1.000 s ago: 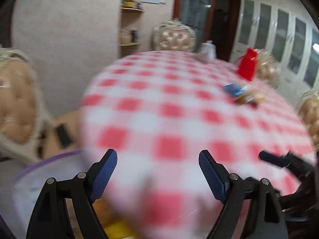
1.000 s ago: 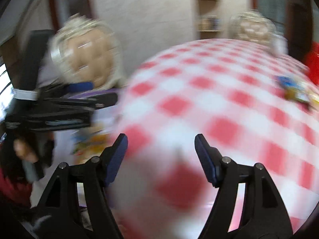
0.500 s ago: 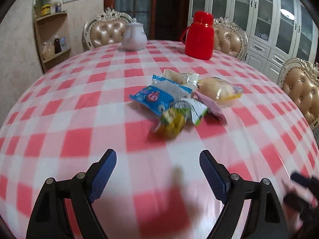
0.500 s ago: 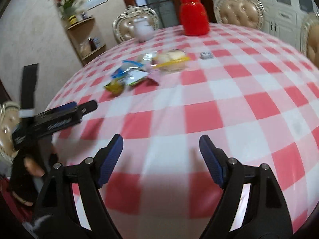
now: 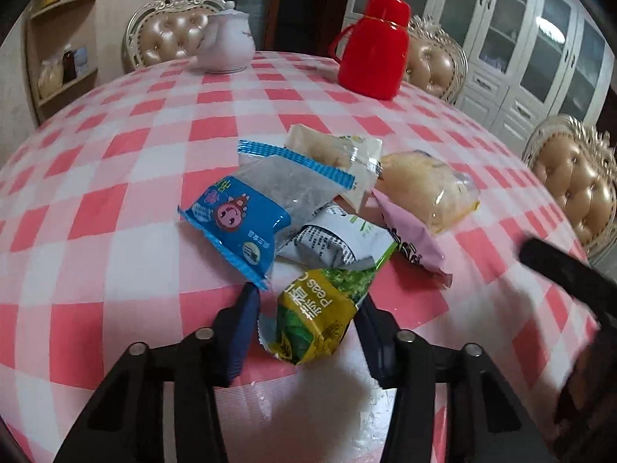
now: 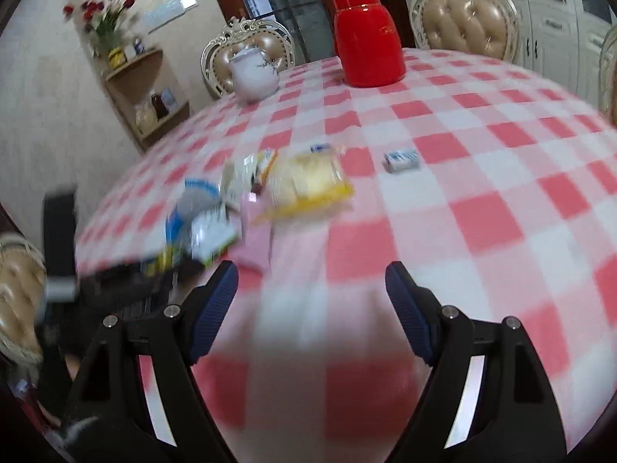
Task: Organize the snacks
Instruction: 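Grasp the green pea snack with the left tool while the right tool grasps the round bun bag, then carry the green snack with the left tool while the right tool carries the bun bag into the box, then open both tools over the box and return them to the table, then grasp the blue cartoon-printed bag with the left tool while the right tool grasps the small white candy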
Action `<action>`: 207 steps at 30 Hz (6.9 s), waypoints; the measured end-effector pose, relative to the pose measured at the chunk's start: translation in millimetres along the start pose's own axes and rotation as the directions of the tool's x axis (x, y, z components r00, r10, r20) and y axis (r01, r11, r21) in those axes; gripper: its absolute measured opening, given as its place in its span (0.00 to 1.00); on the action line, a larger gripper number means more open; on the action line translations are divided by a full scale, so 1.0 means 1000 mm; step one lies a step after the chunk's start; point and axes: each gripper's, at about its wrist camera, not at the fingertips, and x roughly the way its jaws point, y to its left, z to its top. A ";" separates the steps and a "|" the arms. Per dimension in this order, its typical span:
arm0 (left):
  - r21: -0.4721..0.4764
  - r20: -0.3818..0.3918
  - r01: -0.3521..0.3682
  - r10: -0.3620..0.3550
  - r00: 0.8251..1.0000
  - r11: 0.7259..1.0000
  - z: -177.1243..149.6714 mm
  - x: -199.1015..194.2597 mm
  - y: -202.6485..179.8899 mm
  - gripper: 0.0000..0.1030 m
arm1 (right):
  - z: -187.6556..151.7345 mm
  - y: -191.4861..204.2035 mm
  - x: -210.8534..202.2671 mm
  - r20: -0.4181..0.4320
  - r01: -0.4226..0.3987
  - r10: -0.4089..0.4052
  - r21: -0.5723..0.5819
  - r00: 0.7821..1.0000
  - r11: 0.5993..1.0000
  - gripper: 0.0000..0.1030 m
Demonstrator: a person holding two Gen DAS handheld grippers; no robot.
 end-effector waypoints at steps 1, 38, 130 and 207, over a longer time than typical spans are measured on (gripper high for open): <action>-0.014 0.003 0.015 -0.015 1.000 1.000 0.000 -0.001 0.003 0.40 | 0.007 0.002 0.009 -0.001 0.012 -0.012 -0.001 1.000 1.000 0.79; -0.030 -0.001 0.087 -0.087 0.996 0.996 0.008 0.006 0.006 0.79 | 0.074 0.007 0.056 -0.015 0.102 -0.108 -0.236 0.994 0.966 0.66; -0.334 0.075 -0.494 0.545 0.835 0.803 -0.362 -0.384 0.216 0.30 | -0.342 0.389 -0.148 -0.315 -0.494 0.385 -0.632 0.868 0.597 0.67; -0.373 0.134 0.012 0.041 0.990 0.928 -0.025 -0.066 0.097 0.54 | -0.026 -0.010 -0.049 0.078 0.166 -0.165 -0.005 0.983 0.986 0.86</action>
